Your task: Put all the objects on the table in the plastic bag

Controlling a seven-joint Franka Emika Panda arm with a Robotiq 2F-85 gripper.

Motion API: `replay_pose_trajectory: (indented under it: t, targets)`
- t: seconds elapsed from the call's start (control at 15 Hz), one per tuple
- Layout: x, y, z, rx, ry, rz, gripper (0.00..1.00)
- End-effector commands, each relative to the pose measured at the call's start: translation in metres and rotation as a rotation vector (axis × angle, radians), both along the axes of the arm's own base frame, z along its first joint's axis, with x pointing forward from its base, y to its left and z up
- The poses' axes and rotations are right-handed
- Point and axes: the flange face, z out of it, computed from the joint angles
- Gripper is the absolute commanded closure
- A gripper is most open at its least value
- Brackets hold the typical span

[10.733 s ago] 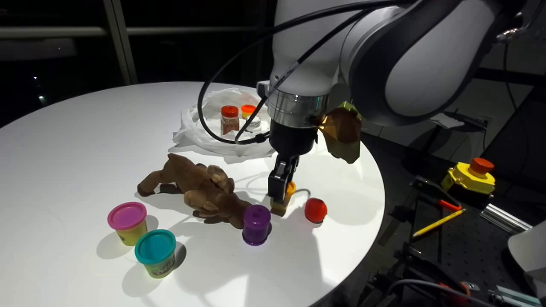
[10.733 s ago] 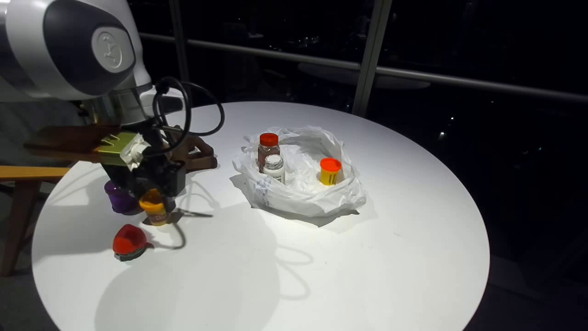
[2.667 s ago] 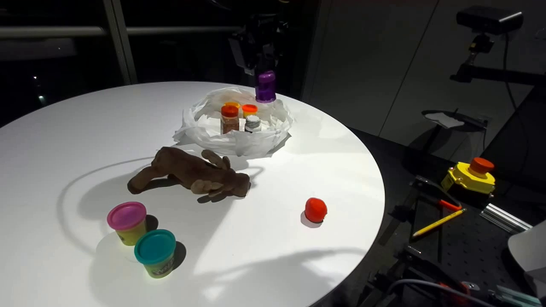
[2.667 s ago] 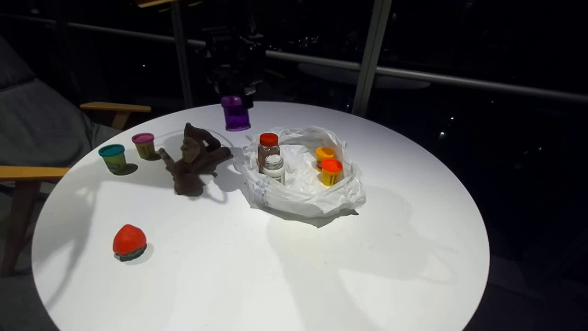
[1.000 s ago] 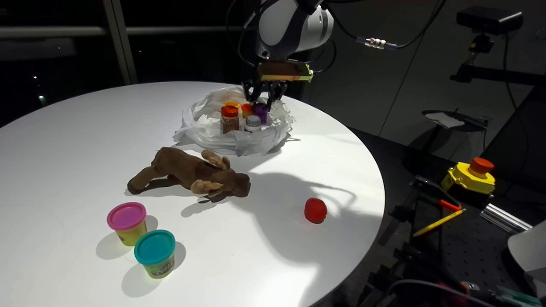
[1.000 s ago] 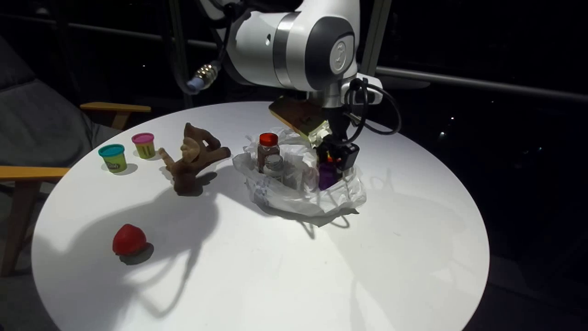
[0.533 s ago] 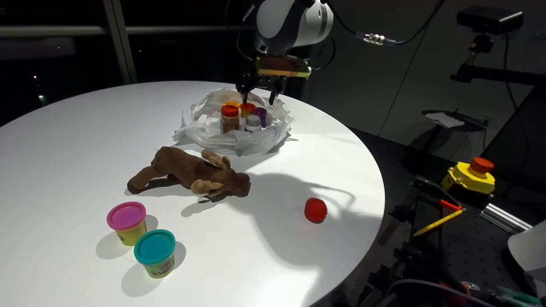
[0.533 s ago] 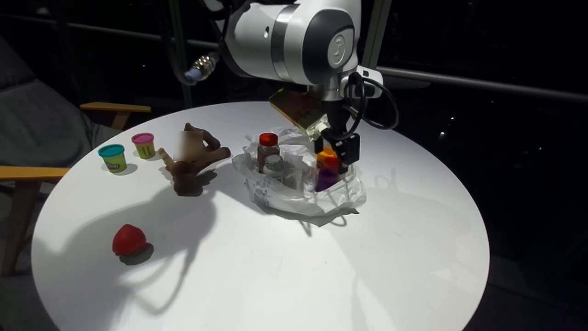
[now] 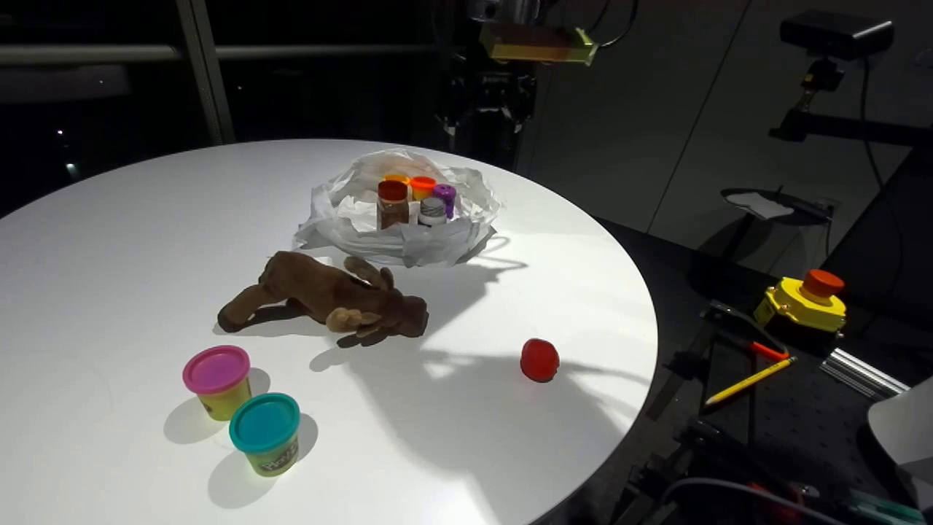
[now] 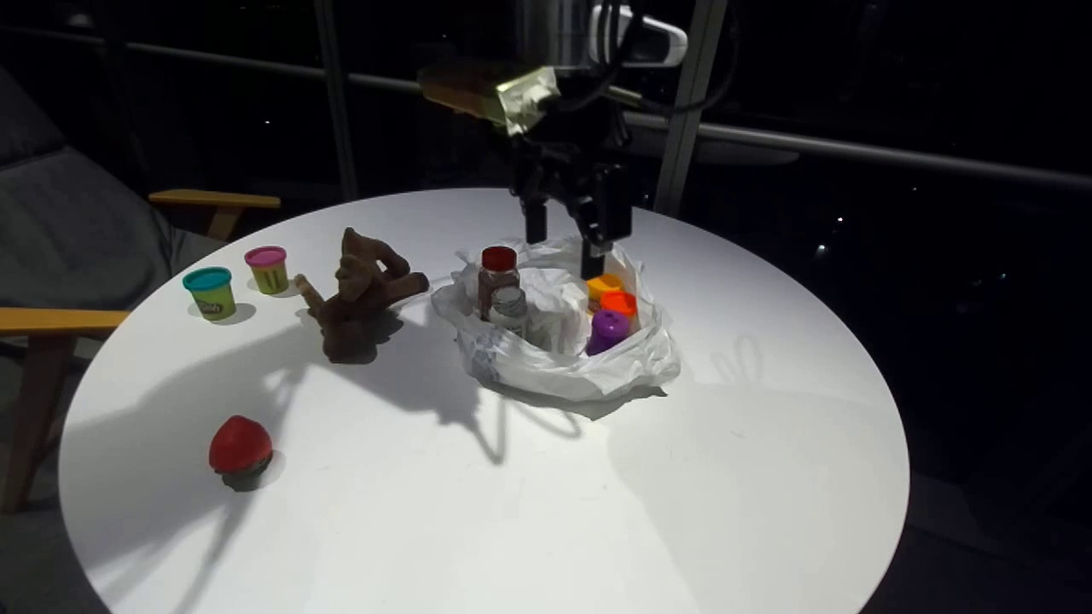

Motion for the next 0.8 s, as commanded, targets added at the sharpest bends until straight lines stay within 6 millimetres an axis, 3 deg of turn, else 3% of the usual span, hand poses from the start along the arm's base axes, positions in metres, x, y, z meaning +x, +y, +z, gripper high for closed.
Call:
replay_pose_trajectory:
  t: [0.0,0.13,0.33,0.53,0.73]
  targets:
    - [-0.070,0.041,0.023,-0.020,0.109,0.048,0.00]
    - [-0.104,0.072,0.016,-0.010,0.173,0.069,0.00]
    - [-0.138,0.118,-0.012,0.038,0.159,0.106,0.00]
    - [-0.168,0.151,-0.041,0.063,0.141,0.136,0.00]
    - [-0.190,0.169,-0.068,0.065,0.096,0.174,0.00]
